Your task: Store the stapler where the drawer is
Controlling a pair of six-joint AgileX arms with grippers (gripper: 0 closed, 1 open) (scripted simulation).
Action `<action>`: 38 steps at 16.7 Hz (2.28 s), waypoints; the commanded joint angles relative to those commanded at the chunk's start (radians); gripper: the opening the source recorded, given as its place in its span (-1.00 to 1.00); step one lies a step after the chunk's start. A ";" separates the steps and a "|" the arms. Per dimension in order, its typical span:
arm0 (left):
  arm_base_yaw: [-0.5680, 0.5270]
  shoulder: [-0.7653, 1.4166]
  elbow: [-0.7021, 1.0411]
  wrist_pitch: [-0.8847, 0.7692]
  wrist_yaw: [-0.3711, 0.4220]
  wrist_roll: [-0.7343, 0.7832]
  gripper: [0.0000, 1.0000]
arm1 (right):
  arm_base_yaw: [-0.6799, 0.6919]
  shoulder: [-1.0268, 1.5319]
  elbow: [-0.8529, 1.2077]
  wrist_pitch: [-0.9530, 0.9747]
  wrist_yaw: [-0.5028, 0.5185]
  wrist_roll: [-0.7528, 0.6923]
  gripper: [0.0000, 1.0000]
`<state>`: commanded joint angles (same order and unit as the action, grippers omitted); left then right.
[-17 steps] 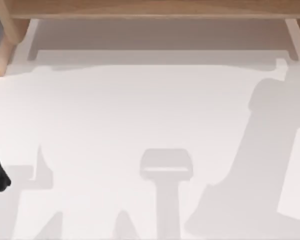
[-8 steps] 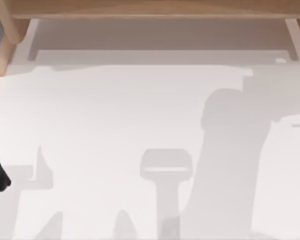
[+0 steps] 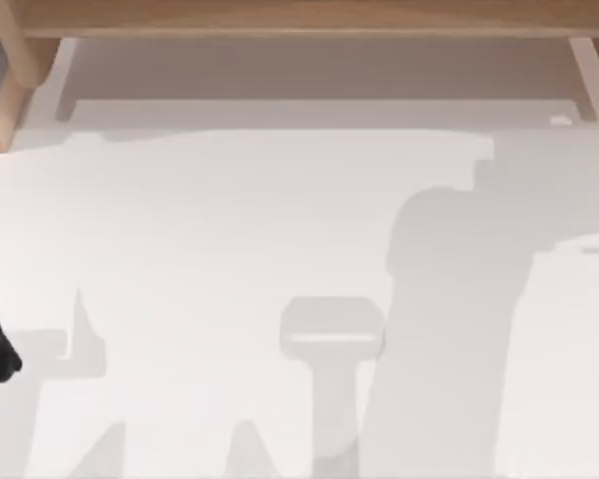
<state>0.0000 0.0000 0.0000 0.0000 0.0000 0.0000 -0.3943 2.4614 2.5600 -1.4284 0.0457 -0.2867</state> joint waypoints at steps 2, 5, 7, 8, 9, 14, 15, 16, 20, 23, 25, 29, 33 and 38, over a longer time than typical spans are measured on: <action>0.000 0.000 0.000 0.000 0.000 0.000 1.00 | 0.010 0.061 -0.040 0.019 -0.014 -0.035 -1.00; 0.000 0.000 0.000 0.000 0.000 0.000 1.00 | 0.019 0.133 -0.095 0.028 -0.035 -0.078 -1.00; 0.000 0.000 0.000 0.000 0.000 0.000 1.00 | 0.020 0.149 -0.114 0.027 -0.038 -0.086 -1.00; 0.000 0.000 0.000 0.000 0.000 0.000 1.00 | 0.020 0.149 -0.114 0.027 -0.038 -0.086 -1.00; 0.000 0.000 0.000 0.000 0.000 0.000 1.00 | 0.020 0.149 -0.114 0.027 -0.038 -0.086 -1.00; 0.000 0.000 0.000 0.000 0.000 0.000 1.00 | 0.020 0.149 -0.114 0.027 -0.038 -0.086 -0.55; 0.000 0.000 0.000 0.000 0.000 0.000 1.00 | 0.020 0.149 -0.114 0.027 -0.038 -0.086 -0.40; 0.000 0.000 0.000 0.000 0.000 0.000 1.00 | 0.020 0.149 -0.114 0.027 -0.038 -0.086 -0.25; 0.000 0.000 0.000 0.000 0.000 0.000 1.00 | 0.020 0.149 -0.114 0.027 -0.038 -0.086 0.36; 0.000 0.000 0.000 0.000 0.000 0.000 1.00 | 0.020 0.149 -0.114 0.027 -0.038 -0.086 0.81; 0.000 0.000 0.000 0.000 0.000 0.000 1.00 | 0.020 0.149 -0.114 0.027 -0.038 -0.086 1.00; 0.000 0.000 0.000 0.000 0.000 0.000 1.00 | 0.020 0.149 -0.114 0.027 -0.038 -0.086 1.00; 0.000 0.000 0.000 0.000 0.000 0.000 1.00 | 0.017 0.149 -0.113 0.027 -0.038 -0.086 1.00; 0.000 0.000 0.000 0.000 0.000 0.000 1.00 | 0.012 0.072 -0.168 0.085 -0.078 -0.143 1.00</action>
<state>0.0000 0.0000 0.0000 0.0000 0.0000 0.0000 -0.3823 2.5335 2.3920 -1.3432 -0.0320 -0.4295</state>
